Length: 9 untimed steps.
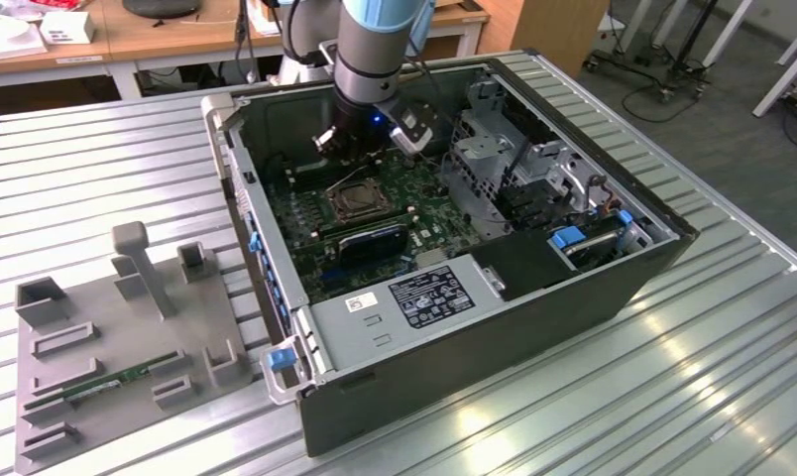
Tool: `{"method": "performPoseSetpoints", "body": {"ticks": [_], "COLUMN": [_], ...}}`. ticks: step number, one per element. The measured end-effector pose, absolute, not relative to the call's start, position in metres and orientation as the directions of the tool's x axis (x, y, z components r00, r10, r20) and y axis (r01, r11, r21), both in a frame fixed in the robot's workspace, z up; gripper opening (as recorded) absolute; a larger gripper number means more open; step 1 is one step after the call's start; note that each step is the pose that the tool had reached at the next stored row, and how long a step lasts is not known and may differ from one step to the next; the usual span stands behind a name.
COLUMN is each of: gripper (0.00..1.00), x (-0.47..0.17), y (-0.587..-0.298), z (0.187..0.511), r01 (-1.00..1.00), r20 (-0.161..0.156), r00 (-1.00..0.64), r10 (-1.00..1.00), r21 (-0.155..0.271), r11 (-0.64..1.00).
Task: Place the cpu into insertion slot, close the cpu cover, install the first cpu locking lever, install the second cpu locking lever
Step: 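Install the first cpu locking lever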
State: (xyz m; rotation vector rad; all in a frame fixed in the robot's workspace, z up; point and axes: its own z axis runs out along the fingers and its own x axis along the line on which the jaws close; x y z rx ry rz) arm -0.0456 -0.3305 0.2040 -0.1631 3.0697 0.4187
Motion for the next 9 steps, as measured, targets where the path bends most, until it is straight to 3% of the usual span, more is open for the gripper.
{"method": "performPoseSetpoints", "body": {"ticks": [9], "gripper": [0.11], "x": [-0.0514], "y": [-0.3305], "z": [0.205], "r01": [-0.11], "r20": [-0.061], "r00": [-0.994], "r10": [-0.094], "r21": [0.347], "r11": [0.931]}}
